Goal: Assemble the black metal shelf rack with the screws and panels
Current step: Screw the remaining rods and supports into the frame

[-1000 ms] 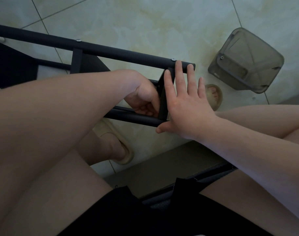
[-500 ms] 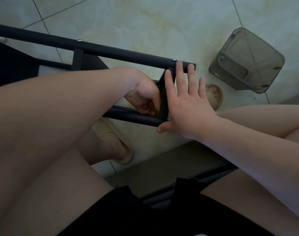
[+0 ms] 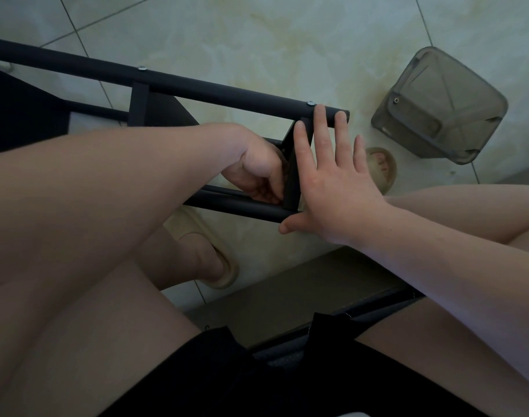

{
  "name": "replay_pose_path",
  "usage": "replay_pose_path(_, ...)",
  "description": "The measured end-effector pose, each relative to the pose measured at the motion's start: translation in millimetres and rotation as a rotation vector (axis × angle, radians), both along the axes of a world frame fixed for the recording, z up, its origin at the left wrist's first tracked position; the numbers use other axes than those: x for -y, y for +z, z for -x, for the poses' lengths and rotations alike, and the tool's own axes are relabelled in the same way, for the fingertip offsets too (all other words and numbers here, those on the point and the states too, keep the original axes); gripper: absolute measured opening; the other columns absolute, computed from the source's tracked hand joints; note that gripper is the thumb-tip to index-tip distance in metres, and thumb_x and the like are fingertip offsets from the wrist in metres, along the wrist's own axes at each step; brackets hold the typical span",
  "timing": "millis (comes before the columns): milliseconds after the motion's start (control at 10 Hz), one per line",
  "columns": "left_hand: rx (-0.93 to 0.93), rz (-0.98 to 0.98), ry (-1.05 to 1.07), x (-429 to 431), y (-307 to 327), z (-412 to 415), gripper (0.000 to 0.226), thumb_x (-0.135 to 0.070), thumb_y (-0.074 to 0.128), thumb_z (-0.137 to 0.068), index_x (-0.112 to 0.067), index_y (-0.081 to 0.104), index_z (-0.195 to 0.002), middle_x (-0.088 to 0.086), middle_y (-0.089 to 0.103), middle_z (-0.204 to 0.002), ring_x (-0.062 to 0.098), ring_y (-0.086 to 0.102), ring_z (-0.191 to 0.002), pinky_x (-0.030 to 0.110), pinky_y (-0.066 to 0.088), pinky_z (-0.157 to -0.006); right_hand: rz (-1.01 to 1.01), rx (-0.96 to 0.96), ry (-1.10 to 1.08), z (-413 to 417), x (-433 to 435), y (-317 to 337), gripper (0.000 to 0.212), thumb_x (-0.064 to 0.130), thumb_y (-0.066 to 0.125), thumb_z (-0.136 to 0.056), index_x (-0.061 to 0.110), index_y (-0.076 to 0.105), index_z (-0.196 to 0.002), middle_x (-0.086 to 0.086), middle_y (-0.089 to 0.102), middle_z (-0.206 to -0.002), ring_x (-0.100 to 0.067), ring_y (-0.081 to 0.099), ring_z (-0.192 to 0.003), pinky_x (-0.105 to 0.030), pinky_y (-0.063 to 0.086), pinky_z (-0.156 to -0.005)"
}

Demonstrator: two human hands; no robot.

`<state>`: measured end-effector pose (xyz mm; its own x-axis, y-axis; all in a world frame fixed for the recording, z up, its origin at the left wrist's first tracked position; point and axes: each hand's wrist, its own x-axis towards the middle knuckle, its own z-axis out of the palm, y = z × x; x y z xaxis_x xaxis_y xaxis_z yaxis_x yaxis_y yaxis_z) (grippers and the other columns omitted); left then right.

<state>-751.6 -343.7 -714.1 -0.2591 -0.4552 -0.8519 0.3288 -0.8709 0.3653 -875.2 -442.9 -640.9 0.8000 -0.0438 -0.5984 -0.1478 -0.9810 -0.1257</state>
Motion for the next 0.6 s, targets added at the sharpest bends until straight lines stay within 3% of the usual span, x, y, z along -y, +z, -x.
replay_pose_path(100,0.006,-0.006,-0.031,0.4,-1.8,-2.1,0.037,0.007,0.055,-0.091,0.000,0.060,-0.127,0.012,0.065,-0.104,0.019,0.064,-0.088,0.029,0.055,-0.080,0.001,0.001,-0.003,-0.3,0.2,0.1,0.149,0.077,0.074,-0.066,0.009,-0.023,-0.157,-0.020,-0.036,-0.160,-0.046,-0.029,-0.148,-0.062,-0.005,-0.122)
replay_pose_path(300,0.067,-0.073,-0.096,0.9,-1.4,-3.2,0.009,-0.003,0.063,-0.089,-0.009,0.068,-0.094,0.002,0.065,-0.077,0.013,0.059,-0.070,0.023,0.051,-0.069,0.007,-0.003,0.004,-0.3,-0.5,0.5,0.148,0.078,0.073,-0.067,0.009,-0.024,-0.156,-0.020,-0.036,-0.160,-0.047,-0.029,-0.148,-0.064,-0.004,-0.123)
replay_pose_path(400,0.111,-0.079,-0.097,3.0,-1.7,-3.2,0.008,-0.002,0.063,-0.089,-0.008,0.068,-0.088,0.002,0.065,-0.070,0.012,0.059,-0.066,0.021,0.051,-0.063,0.005,-0.002,0.002,-0.4,-0.4,0.6,0.148,0.077,0.073,-0.067,0.009,-0.024,-0.156,-0.020,-0.037,-0.160,-0.046,-0.029,-0.148,-0.063,-0.004,-0.123)
replay_pose_path(600,0.120,-0.067,-0.112,4.9,1.8,-4.0,0.010,0.000,0.061,-0.090,-0.007,0.068,-0.092,0.005,0.065,-0.077,0.014,0.060,-0.071,0.023,0.053,-0.067,0.005,-0.009,0.007,-0.4,-0.3,1.0,0.149,0.078,0.072,-0.066,0.009,-0.024,-0.156,-0.021,-0.036,-0.160,-0.047,-0.028,-0.148,-0.064,-0.004,-0.123)
